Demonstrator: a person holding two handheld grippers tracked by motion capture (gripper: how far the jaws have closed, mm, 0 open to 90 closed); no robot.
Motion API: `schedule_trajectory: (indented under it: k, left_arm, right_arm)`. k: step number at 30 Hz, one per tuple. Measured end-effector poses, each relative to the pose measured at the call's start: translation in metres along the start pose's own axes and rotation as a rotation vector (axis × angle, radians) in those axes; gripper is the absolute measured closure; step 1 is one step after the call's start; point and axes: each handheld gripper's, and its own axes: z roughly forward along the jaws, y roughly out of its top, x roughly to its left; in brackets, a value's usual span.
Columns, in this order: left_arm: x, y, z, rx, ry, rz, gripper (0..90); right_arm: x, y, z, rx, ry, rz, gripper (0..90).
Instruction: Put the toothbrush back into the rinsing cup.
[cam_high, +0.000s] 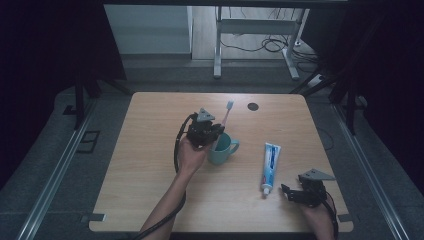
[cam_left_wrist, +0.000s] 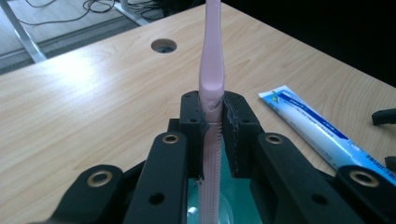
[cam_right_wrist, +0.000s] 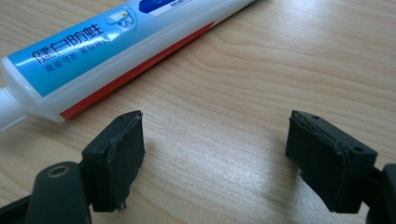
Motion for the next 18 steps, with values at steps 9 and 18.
schedule_trajectory:
  k: [9, 18]
  left_arm:
    - [-0.004, -0.015, 0.013, 0.045, 0.013, 0.006, 79.1]
    - [-0.005, -0.022, 0.022, 0.106, 0.015, 0.010, 78.8]
  right_arm:
    - [0.000, 0.000, 0.000, 0.002, 0.000, 0.004, 19.2]
    - [0.000, 0.000, 0.000, 0.002, 0.002, 0.000, 19.2]
